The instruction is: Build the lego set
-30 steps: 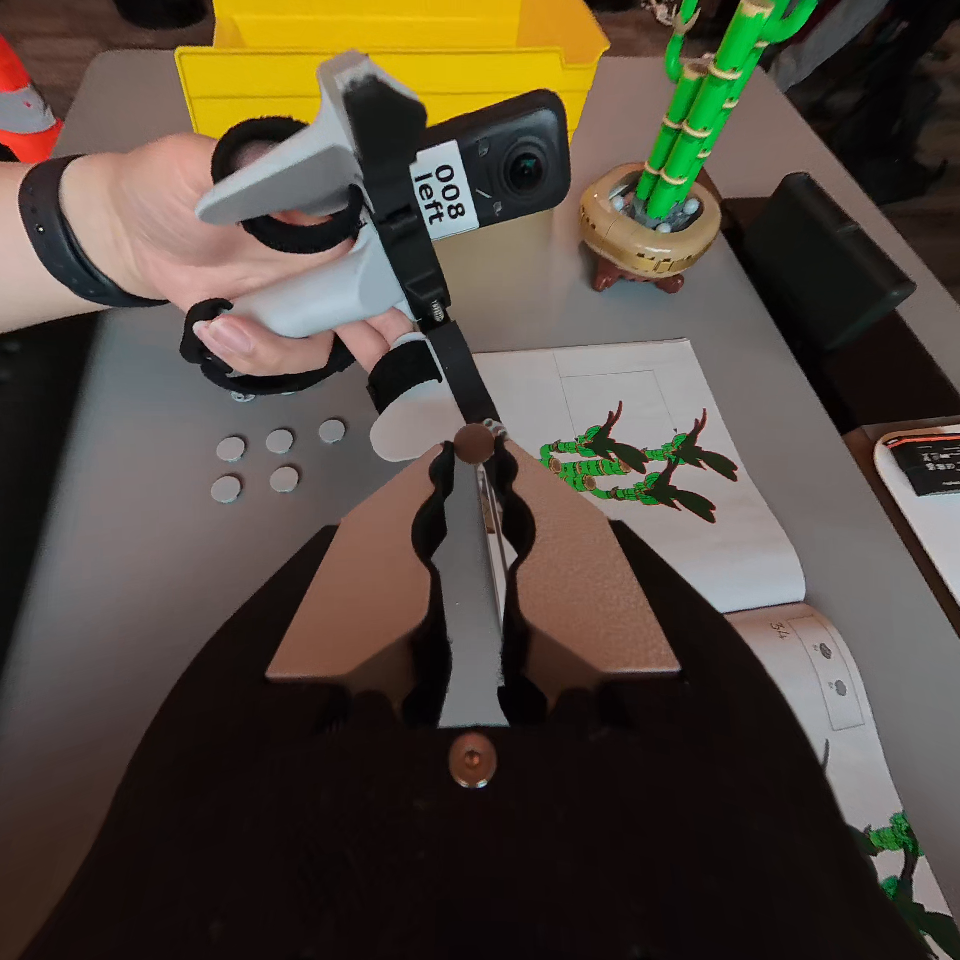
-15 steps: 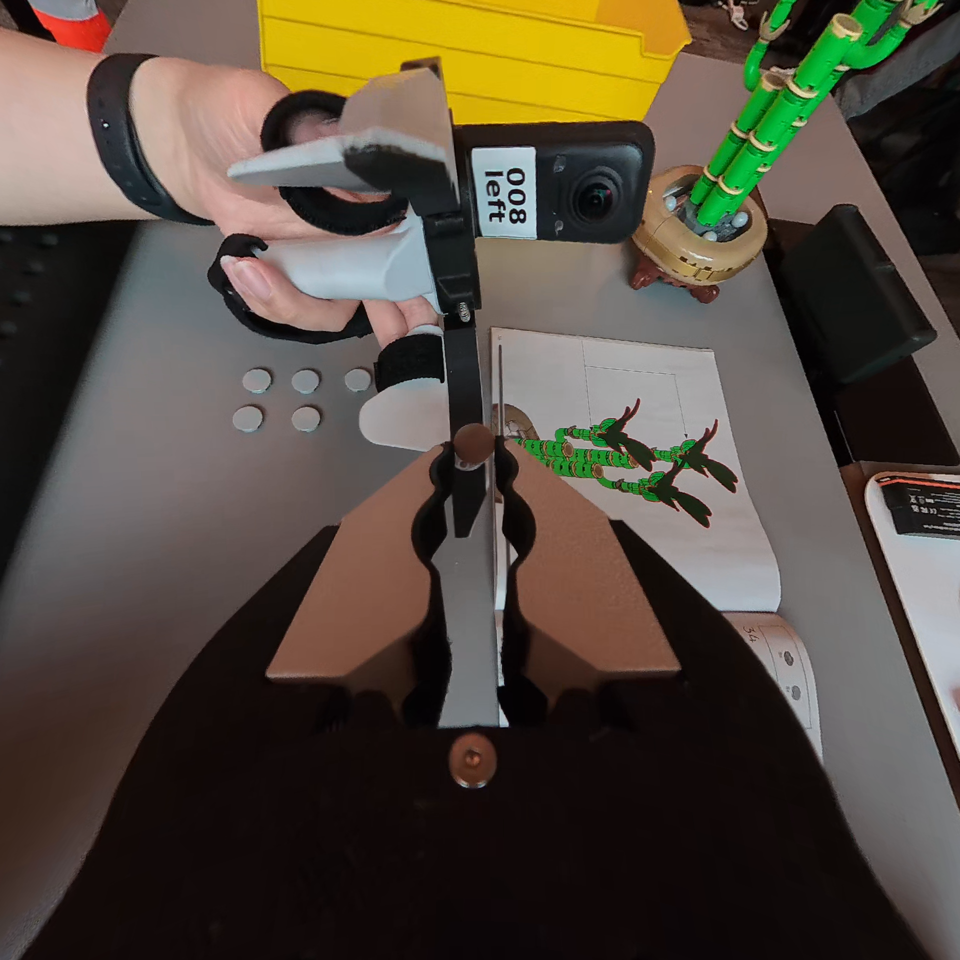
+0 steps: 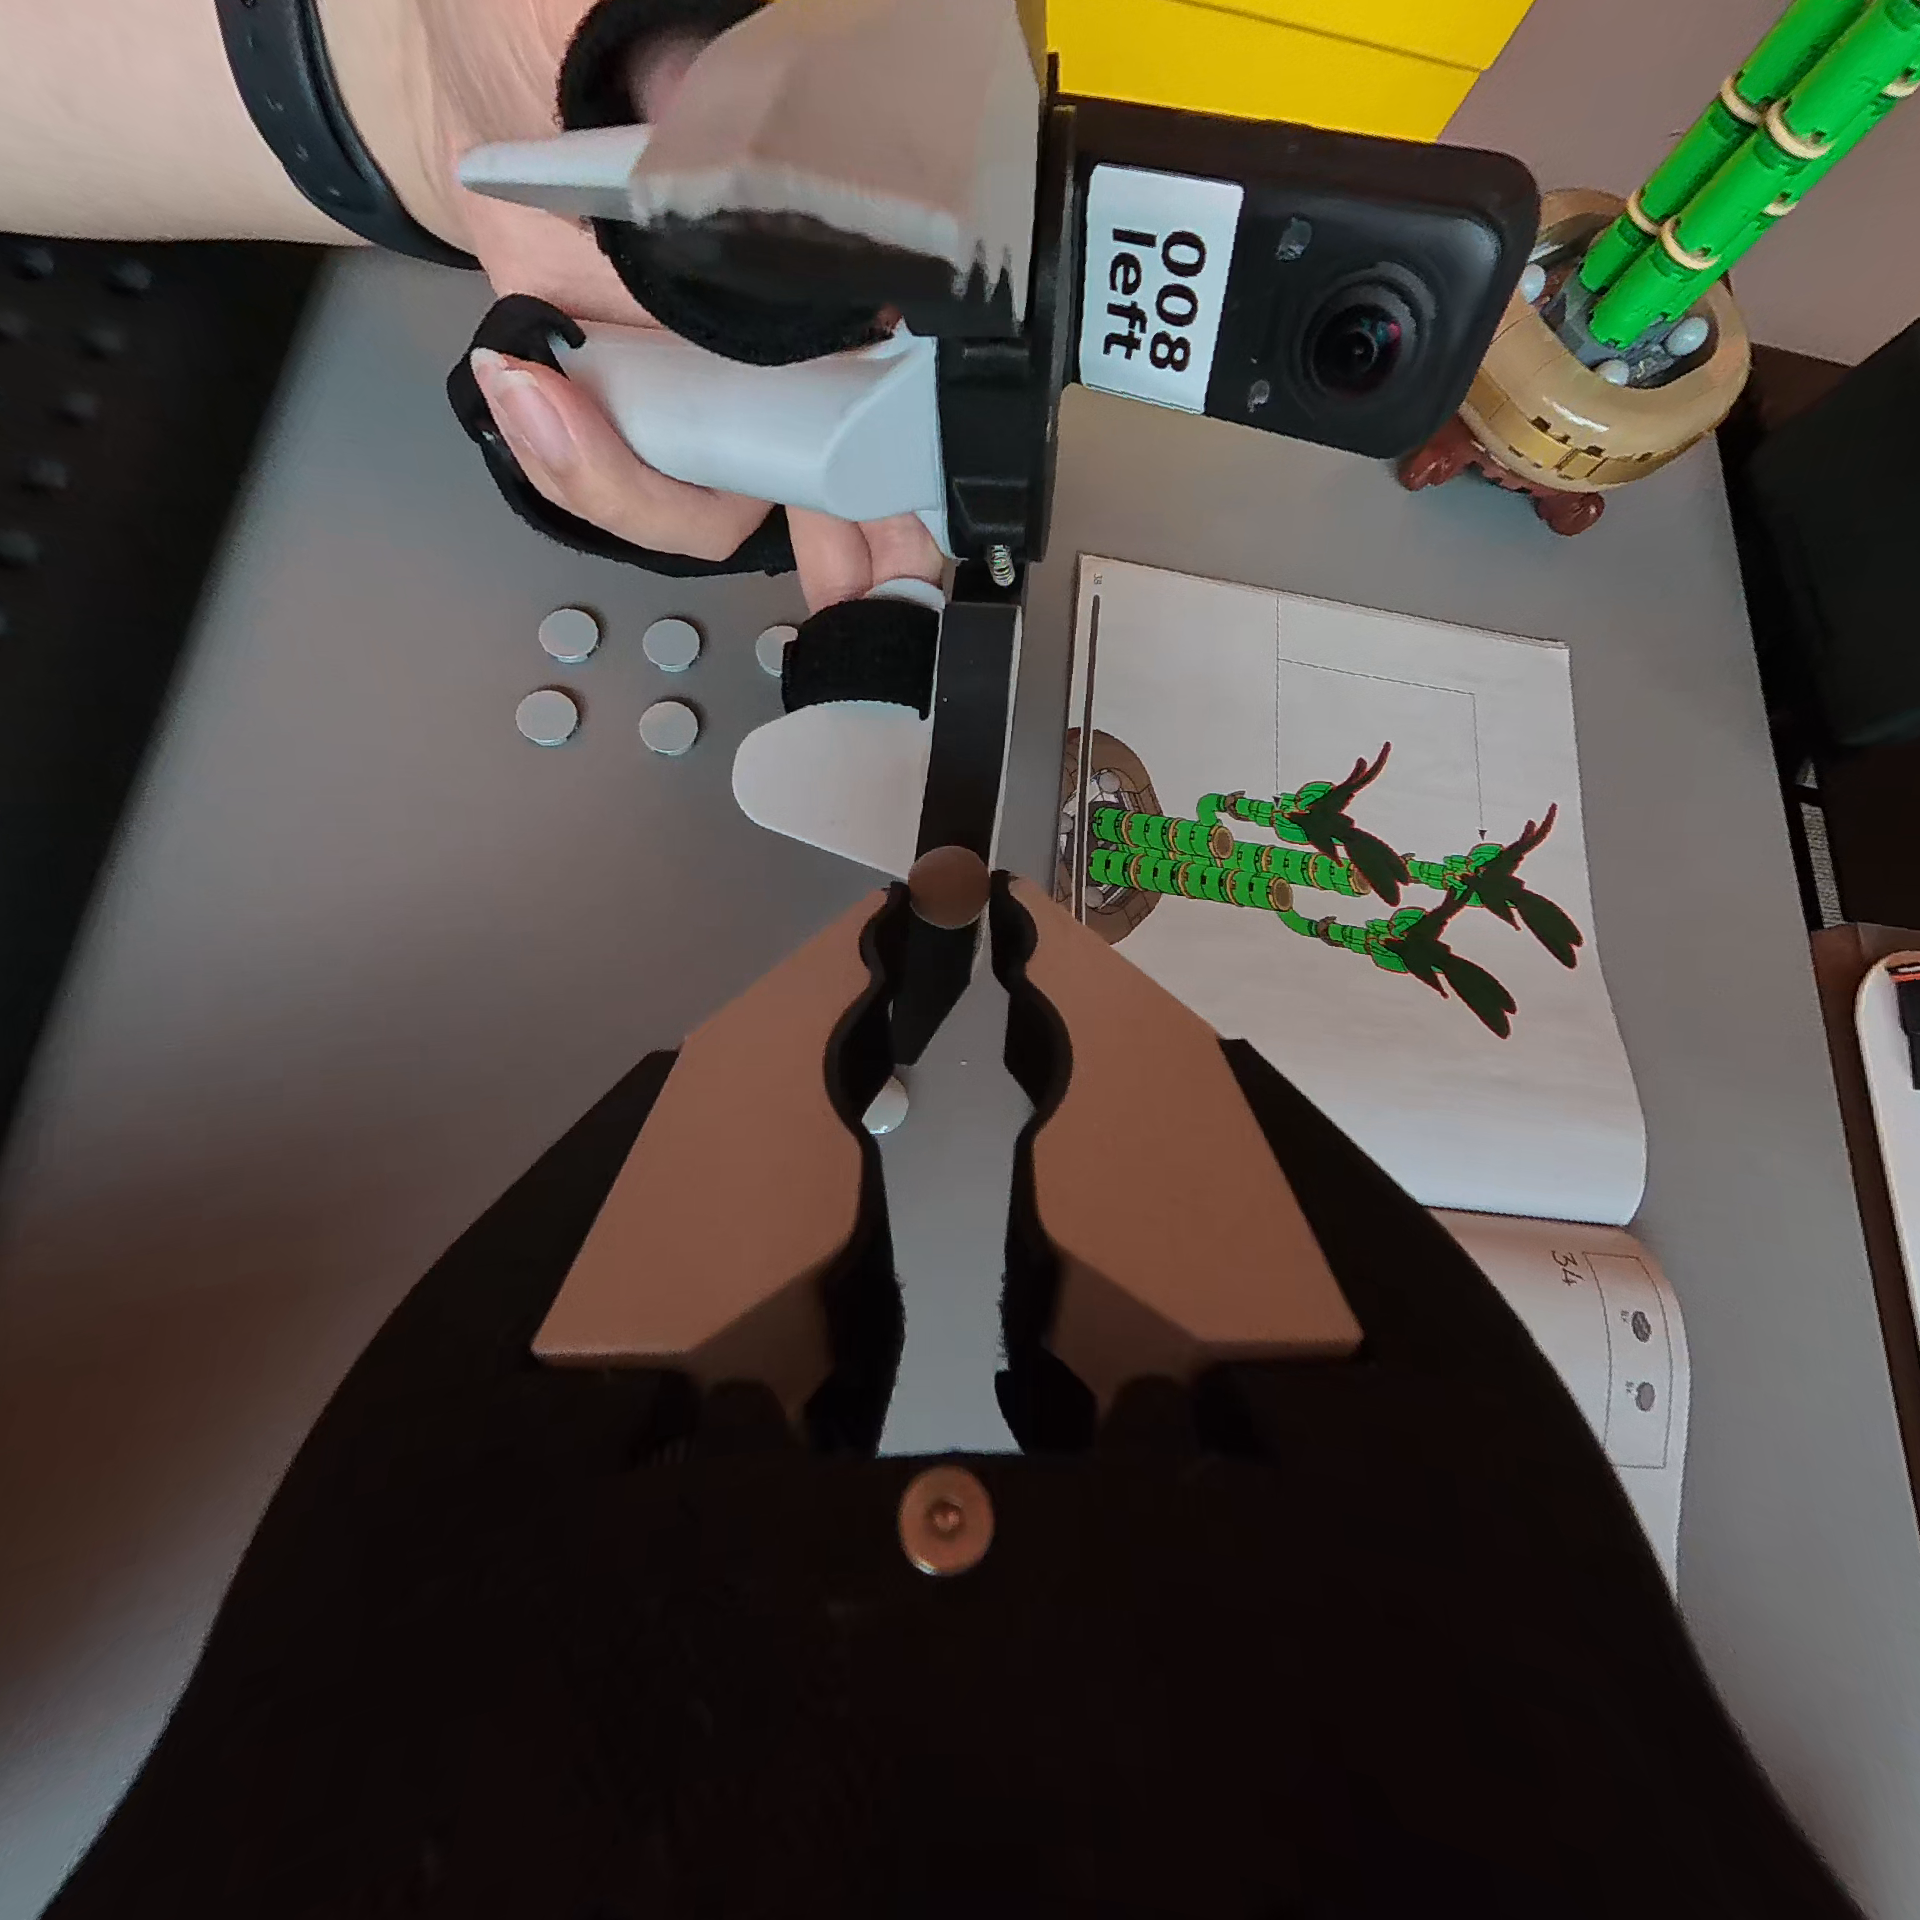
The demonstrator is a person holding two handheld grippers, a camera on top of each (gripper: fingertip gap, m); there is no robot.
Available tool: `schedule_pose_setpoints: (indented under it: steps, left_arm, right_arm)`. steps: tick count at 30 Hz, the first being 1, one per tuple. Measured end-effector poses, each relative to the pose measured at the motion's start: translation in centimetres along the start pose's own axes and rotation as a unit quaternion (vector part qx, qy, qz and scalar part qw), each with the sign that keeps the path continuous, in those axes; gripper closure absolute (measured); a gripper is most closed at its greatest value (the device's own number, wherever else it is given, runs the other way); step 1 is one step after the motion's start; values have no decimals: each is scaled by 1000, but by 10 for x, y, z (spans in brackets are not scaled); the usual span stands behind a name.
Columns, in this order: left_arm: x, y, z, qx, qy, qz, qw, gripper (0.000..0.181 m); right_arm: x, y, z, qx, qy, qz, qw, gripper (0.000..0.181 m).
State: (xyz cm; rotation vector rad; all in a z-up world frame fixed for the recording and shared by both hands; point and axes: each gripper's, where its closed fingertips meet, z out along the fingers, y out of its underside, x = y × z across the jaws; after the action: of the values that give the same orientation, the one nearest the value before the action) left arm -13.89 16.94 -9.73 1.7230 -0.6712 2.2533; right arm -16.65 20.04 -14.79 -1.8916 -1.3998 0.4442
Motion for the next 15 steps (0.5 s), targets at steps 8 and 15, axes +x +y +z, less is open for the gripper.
schedule_pose_setpoints:
  steps: [8, 15]
  left_arm:
    - [2, 0, 0, 0, 3, 1, 1000, 53]
    - [1, 2, 1, -7, 2, 0, 1000, 52]
  right_arm:
    - [-1, 1, 2, -4, -1, -5, 1000, 167]
    - [-2, 0, 3, -4, -2, -11, 1000, 167]
